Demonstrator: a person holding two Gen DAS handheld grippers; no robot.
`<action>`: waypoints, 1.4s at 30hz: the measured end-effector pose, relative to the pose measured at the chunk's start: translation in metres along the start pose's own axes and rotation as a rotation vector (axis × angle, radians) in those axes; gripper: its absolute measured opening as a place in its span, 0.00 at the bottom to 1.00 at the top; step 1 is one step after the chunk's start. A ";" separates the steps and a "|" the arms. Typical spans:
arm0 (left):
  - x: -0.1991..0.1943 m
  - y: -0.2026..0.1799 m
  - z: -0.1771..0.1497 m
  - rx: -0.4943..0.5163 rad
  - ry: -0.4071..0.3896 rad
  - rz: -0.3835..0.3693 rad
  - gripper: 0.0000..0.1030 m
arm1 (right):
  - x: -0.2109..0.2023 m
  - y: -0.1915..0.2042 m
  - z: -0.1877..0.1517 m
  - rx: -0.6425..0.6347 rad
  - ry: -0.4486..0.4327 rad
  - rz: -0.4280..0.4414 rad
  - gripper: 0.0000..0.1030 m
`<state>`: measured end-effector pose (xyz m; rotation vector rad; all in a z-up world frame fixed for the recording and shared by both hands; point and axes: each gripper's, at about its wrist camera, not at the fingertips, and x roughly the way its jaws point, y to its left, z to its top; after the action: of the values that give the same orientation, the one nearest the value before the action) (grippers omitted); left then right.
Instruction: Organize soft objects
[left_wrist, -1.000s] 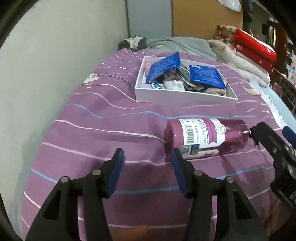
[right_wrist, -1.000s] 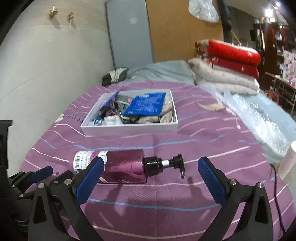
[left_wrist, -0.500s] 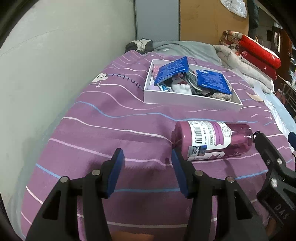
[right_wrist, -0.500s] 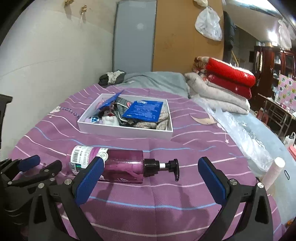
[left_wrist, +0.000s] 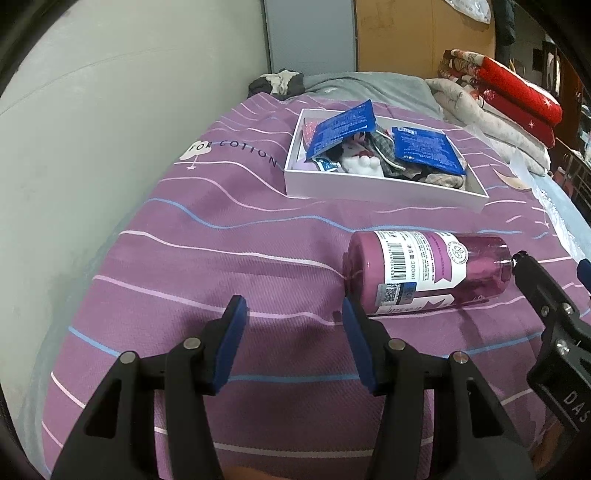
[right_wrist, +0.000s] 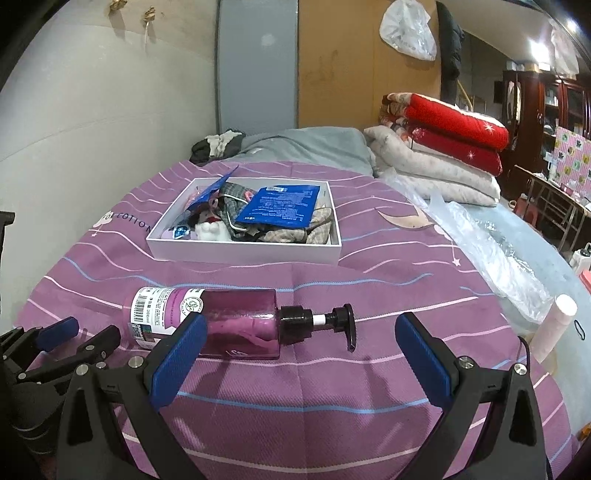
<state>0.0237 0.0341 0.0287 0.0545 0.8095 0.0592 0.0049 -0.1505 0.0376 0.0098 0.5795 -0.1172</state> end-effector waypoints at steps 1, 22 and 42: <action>0.000 0.000 0.000 0.003 0.001 0.001 0.54 | 0.000 -0.001 0.000 0.004 0.002 0.001 1.00; 0.003 0.000 0.001 0.011 0.010 0.000 0.54 | 0.009 -0.008 0.000 0.037 0.046 0.014 1.00; 0.001 0.001 0.002 0.007 0.012 -0.007 0.54 | 0.012 -0.009 -0.002 0.048 0.057 0.017 1.00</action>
<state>0.0258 0.0350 0.0290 0.0584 0.8218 0.0504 0.0127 -0.1610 0.0291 0.0645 0.6337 -0.1144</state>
